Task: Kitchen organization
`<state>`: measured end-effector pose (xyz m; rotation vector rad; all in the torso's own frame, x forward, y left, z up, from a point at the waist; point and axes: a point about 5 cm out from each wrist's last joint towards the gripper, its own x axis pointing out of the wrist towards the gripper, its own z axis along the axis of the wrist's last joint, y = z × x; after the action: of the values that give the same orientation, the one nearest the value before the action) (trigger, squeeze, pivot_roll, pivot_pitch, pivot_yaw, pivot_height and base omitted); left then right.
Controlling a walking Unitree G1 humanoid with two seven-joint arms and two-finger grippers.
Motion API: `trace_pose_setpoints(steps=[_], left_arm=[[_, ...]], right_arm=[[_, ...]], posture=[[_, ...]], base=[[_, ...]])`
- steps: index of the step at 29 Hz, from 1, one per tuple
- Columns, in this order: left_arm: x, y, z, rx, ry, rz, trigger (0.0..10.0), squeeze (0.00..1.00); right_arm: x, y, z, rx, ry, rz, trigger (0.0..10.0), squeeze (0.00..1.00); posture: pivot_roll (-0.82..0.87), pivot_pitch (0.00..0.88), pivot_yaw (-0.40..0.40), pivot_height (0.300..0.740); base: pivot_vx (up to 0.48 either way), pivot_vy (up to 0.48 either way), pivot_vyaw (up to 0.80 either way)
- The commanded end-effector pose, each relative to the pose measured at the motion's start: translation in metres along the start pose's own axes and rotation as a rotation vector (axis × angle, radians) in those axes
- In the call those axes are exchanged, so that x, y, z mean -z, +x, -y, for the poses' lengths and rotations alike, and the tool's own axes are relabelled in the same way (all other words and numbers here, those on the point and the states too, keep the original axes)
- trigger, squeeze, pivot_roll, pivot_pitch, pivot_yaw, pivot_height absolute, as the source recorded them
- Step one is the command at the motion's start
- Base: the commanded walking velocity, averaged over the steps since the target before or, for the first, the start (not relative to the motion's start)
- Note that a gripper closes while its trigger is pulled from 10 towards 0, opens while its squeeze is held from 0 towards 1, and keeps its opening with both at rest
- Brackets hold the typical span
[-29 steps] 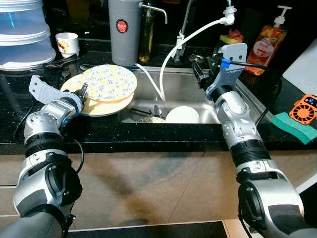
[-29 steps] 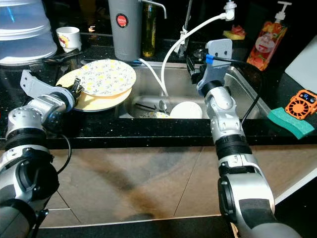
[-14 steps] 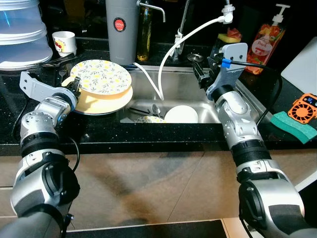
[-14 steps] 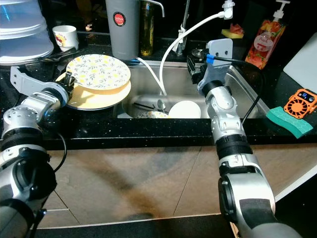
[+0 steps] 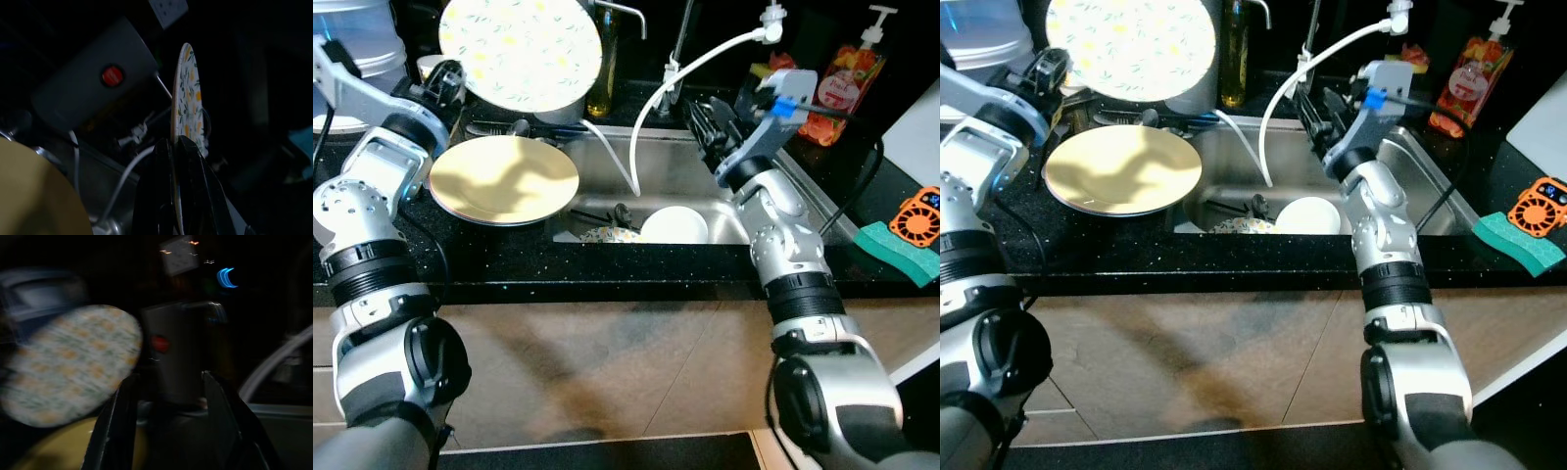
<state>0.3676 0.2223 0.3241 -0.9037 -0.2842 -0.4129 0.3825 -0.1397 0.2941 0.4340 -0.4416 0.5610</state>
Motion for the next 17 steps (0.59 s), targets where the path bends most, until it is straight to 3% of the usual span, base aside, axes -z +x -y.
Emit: trace_pose_setpoints(steps=[1, 3, 5, 10, 11, 17], left_arm=[[0.009, 0.001, 0.012, 0.094, -0.004, -0.038, 10.0, 0.0], [0.03, -0.001, 0.024, 0.204, -0.013, -0.123, 10.0, 0.0], [0.033, -0.001, 0.026, 0.215, -0.011, -0.135, 10.0, 0.0], [0.043, -0.006, 0.049, 0.364, -0.055, -0.189, 10.0, 0.0], [0.047, -0.01, 0.055, 0.41, -0.048, -0.216, 10.0, 0.0], [0.048, -0.011, 0.058, 0.416, -0.039, -0.215, 10.0, 0.0]], right_arm=[[-0.005, -0.006, -0.003, -0.06, 0.155, 0.032, 10.0, 0.0], [-0.009, -0.01, -0.02, -0.187, 0.383, 0.074, 10.0, 0.0], [-0.009, -0.01, -0.022, -0.196, 0.398, 0.075, 10.0, 0.0], [-0.003, -0.013, -0.024, -0.204, 0.49, 0.062, 10.0, 0.0], [-0.003, -0.017, -0.025, -0.216, 0.549, 0.065, 10.0, 0.0], [-0.007, -0.021, -0.027, -0.242, 0.567, 0.066, 10.0, 0.0]], posture=[[0.12, 0.0, -0.078, 0.74], [0.1, 0.0, -0.071, 0.74], [0.1, 0.0, -0.071, 0.74], [0.1, 0.0, -0.071, 0.74], [0.1, 0.0, -0.071, 0.74], [0.1, 0.0, -0.07, 0.74]], base=[[0.0, 0.0, 0.0], [0.0, 0.0, 0.0], [0.0, 0.0, 0.0], [0.0, 0.0, 0.0], [0.0, 0.0, 0.0], [0.0, 0.0, 0.0]])
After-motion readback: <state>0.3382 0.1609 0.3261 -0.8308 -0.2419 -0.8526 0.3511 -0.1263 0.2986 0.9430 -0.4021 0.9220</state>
